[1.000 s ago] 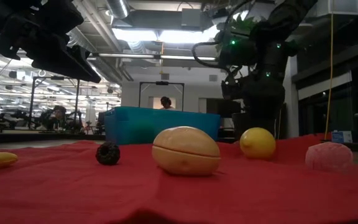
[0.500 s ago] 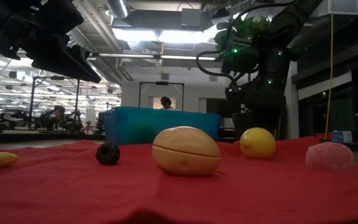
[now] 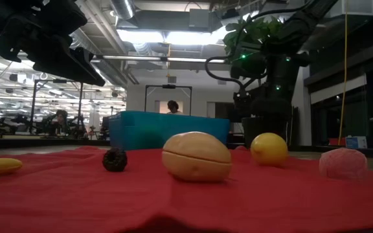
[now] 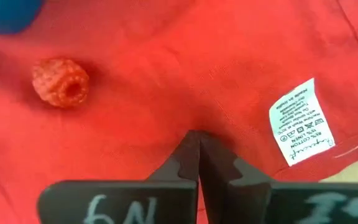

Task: Pick and placing Produce into tupperware
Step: Put the raspberry into the blue bin

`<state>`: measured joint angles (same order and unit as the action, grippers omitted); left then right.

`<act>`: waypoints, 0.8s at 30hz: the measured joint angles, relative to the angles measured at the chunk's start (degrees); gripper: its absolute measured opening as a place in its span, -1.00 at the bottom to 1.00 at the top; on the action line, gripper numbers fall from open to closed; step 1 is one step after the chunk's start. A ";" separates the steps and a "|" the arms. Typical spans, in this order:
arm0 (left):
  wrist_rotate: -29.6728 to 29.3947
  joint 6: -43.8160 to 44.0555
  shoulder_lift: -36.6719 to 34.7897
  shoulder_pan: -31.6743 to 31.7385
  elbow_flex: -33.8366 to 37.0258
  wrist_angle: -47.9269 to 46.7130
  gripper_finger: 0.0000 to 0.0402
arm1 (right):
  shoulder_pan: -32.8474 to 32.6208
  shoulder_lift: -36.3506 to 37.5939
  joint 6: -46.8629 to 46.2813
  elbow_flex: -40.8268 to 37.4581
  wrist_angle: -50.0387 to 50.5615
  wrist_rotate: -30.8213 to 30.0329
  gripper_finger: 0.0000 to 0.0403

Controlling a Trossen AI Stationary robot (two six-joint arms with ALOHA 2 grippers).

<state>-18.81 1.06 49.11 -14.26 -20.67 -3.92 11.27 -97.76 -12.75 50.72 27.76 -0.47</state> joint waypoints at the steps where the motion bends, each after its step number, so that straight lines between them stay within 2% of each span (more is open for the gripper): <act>1: -0.02 -0.03 0.02 0.00 0.00 0.00 -0.16 | -0.13 0.04 0.49 0.24 0.10 0.56 -0.98; 14: 0.00 -0.07 0.02 -0.01 0.00 -0.11 -0.16 | -3.36 8.40 -0.34 0.96 0.66 2.50 -0.97; 20: 0.00 -0.11 0.02 -0.01 0.00 -0.11 -0.16 | -4.57 9.68 -3.51 0.96 -4.37 4.82 -0.97; 24: -0.02 -0.11 0.01 0.00 0.00 -0.13 -0.16 | -4.61 9.70 0.45 0.98 -7.27 7.96 -0.97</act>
<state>-18.83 0.95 49.12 -14.26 -20.67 -4.05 6.66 -88.05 -12.30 51.70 20.49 7.49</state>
